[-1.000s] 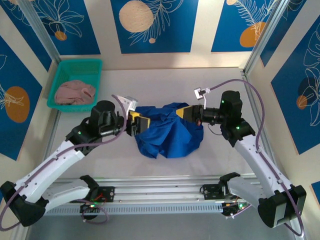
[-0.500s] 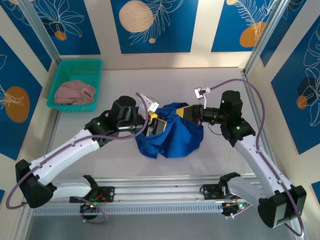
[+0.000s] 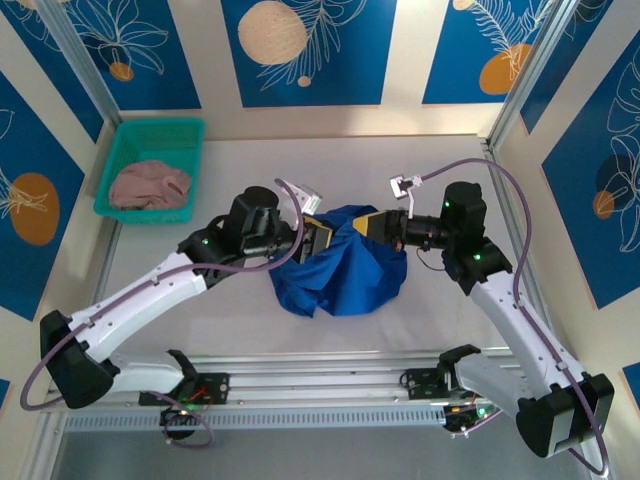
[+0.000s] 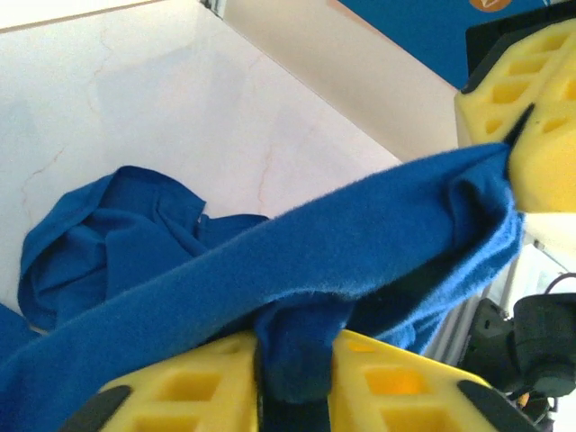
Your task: Fold the inside-out t-shirt
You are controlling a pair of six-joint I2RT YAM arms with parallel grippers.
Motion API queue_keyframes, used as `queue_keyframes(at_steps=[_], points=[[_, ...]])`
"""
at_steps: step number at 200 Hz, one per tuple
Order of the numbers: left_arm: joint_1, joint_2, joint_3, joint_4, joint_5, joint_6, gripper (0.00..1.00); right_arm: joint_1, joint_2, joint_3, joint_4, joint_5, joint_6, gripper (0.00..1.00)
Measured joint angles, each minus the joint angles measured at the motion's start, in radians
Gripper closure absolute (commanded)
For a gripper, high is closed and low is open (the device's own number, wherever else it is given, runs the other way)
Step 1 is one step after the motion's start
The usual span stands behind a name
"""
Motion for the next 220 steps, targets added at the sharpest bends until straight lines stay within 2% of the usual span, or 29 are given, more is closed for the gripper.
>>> queue_keyframes(at_steps=[13, 43, 69, 84, 125, 161, 195, 208, 220], points=[[0.008, 0.006, 0.003, 0.012, 0.016, -0.011, 1.00, 0.000, -0.001, 0.000, -0.007, 0.005, -0.005, 1.00], [0.082, -0.003, 0.001, 0.062, 0.108, -0.081, 1.00, -0.008, -0.014, 0.011, -0.101, 0.043, -0.074, 1.00], [0.210, -0.068, -0.021, 0.150, 0.260, -0.213, 1.00, -0.057, -0.043, 0.051, -0.167, 0.069, -0.113, 1.00], [0.247, -0.106, -0.018, 0.169, 0.335, -0.257, 1.00, -0.070, -0.054, 0.077, -0.167, 0.070, -0.113, 1.00], [0.327, -0.133, 0.065, 0.066, 0.440, -0.271, 1.00, -0.085, -0.060, 0.106, -0.183, 0.069, -0.112, 1.00], [0.441, -0.145, 0.106, -0.018, 0.443, -0.271, 1.00, -0.146, -0.064, 0.108, -0.243, 0.139, -0.079, 1.00], [0.423, -0.119, 0.143, -0.102, 0.439, -0.215, 1.00, -0.127, -0.061, 0.110, -0.272, 0.173, -0.078, 1.00], [0.362, -0.103, 0.143, -0.121, 0.403, -0.179, 0.86, -0.107, -0.056, 0.110, -0.257, 0.172, -0.068, 1.00], [0.267, -0.081, 0.143, -0.136, 0.357, -0.145, 0.75, -0.087, -0.049, 0.110, -0.236, 0.172, -0.054, 1.00]])
